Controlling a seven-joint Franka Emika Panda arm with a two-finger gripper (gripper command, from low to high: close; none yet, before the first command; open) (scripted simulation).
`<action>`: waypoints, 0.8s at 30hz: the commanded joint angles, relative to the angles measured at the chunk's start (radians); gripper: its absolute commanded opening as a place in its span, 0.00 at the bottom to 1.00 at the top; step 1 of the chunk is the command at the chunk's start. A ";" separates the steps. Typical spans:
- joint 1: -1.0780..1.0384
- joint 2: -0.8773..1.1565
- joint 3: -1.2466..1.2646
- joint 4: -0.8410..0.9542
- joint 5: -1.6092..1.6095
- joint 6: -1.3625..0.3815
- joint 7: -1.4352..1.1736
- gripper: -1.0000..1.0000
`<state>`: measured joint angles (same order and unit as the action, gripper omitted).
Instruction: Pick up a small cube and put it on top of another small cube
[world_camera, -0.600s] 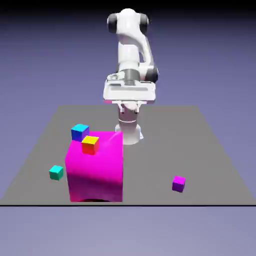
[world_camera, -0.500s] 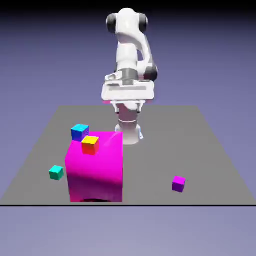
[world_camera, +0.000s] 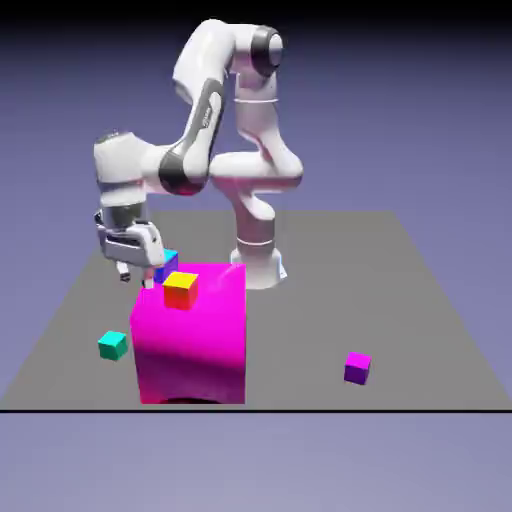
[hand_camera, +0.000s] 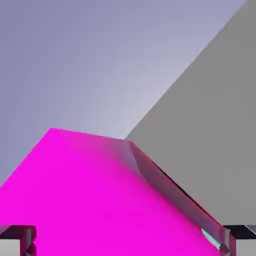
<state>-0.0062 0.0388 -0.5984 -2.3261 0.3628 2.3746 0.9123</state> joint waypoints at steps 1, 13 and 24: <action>-0.002 0.036 -0.018 0.017 0.033 -0.030 0.009 0.50; -0.076 0.471 -0.216 0.213 0.436 -0.380 0.114 0.50; -0.129 0.765 -0.179 0.271 0.761 -0.444 0.104 0.00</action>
<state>-0.1351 0.8043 -0.7774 -2.0550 1.1239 1.9301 1.0159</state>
